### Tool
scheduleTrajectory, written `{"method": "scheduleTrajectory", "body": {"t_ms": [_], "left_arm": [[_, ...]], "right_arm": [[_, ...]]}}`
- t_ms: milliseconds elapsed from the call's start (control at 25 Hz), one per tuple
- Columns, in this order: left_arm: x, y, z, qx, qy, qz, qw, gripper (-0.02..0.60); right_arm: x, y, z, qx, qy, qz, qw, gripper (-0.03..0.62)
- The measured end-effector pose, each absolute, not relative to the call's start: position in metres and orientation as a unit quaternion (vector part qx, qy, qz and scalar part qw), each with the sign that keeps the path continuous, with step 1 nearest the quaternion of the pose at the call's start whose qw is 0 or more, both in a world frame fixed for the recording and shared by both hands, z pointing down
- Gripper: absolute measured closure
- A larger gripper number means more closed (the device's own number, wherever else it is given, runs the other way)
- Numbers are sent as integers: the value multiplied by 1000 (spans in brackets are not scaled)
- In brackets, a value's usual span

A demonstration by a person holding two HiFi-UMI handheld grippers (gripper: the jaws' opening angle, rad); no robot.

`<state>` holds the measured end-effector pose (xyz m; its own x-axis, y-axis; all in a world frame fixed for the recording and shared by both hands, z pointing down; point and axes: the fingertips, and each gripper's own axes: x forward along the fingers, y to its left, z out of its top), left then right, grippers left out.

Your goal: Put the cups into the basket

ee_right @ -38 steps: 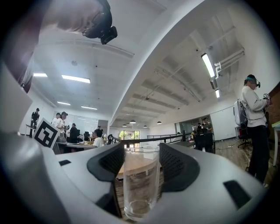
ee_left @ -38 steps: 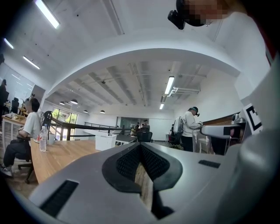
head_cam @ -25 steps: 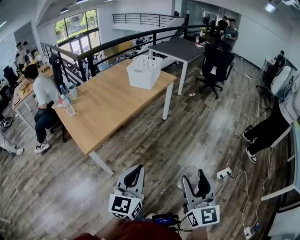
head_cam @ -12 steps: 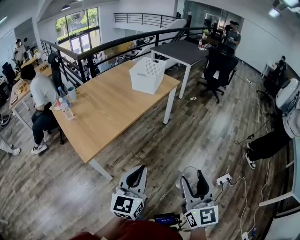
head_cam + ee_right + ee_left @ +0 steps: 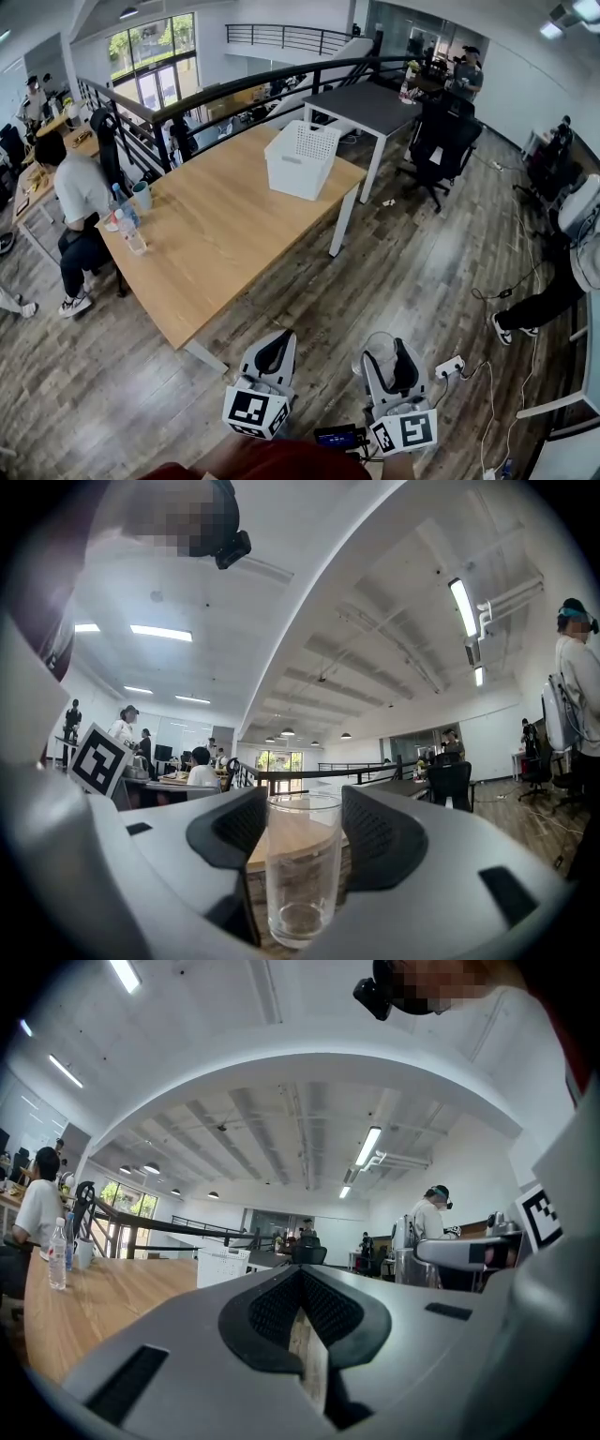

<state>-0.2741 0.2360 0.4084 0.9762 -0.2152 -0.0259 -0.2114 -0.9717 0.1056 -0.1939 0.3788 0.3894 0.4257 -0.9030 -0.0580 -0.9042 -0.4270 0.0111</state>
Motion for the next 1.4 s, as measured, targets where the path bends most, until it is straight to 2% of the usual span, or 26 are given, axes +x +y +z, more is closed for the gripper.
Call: {"method": "scheduleTrajectory", "body": {"t_ms": [880,1400], "left_arm": [[-233,146,406,993,-90,-25,65,575],[-154,136,406,992,-100,-27,66,575]], "right_arm": [[-161,297,382,-853,520,33,3,339],[-81,290,380,-855,516,47,15,339]]}}
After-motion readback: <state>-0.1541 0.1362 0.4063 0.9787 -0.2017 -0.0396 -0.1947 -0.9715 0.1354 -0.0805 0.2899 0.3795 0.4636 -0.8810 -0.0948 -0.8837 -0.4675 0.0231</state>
